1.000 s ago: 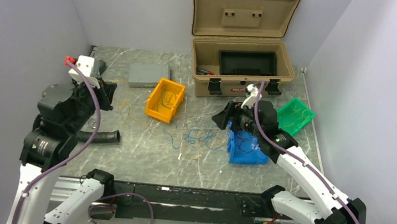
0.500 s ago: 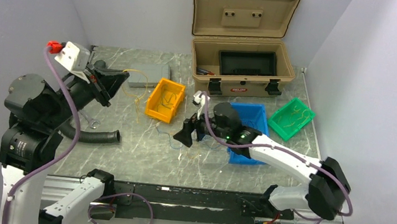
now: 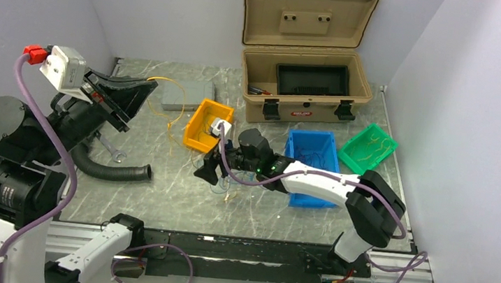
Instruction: Untangle the cables
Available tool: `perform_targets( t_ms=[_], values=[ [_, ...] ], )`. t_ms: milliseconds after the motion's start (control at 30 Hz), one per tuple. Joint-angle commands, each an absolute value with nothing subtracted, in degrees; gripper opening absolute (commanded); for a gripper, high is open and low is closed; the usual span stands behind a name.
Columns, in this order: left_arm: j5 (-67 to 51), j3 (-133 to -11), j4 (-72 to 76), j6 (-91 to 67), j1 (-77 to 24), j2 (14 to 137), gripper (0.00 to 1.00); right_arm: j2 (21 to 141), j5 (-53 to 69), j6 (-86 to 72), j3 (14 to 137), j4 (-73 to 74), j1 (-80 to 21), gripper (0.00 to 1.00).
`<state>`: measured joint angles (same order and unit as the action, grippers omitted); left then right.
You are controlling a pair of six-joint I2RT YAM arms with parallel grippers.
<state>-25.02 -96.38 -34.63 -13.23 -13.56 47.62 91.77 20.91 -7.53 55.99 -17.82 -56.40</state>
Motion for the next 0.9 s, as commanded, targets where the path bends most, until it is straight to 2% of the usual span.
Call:
perform_targets(
  t_ms=[0,67,200,300,333,400,467,567,700,867],
  values=[
    [-23.26,-97.74,-32.85,-13.37,-13.39,48.78,0.00,92.79,24.96,-6.72,59.15,-26.01,-56.82,0.75],
    [-20.95,-96.99,-33.23,-13.02,-13.36,48.78,0.00,91.66,25.76,-7.37,59.25,-27.16,-57.31,0.73],
    [-18.85,-95.73,-34.05,-13.34,-13.42,49.35,0.00,89.18,27.30,-7.43,61.11,-25.97,-58.77,0.56],
    [-19.19,-94.75,-33.23,-14.24,-13.37,49.48,0.00,89.41,28.11,-7.20,63.36,-24.50,-60.89,0.53],
    [-18.82,-94.59,-33.21,-14.32,-13.42,49.59,0.00,89.86,27.44,-6.85,64.32,-23.64,-61.61,0.45],
    [-16.80,-94.40,-33.71,-14.18,-13.38,49.73,0.00,90.38,26.26,-6.83,65.81,-21.76,-62.66,0.19],
    [-13.54,-93.85,-34.71,-13.80,-13.39,49.87,0.00,89.00,25.41,-8.26,65.36,-22.18,-62.74,0.01],
    [-7.00,-91.37,-36.61,-13.08,-13.36,50.68,0.00,84.63,21.08,-8.79,65.49,-18.46,-62.67,0.00],
    [-1.48,-90.68,-42.56,-11.82,-13.36,54.63,0.00,78.97,16.19,-7.54,73.43,-4.77,-62.64,0.00],
    [-3.59,-85.15,-40.76,-13.66,-13.35,56.10,0.00,75.66,12.96,-7.82,88.22,9.38,-61.58,0.00]
  ],
)
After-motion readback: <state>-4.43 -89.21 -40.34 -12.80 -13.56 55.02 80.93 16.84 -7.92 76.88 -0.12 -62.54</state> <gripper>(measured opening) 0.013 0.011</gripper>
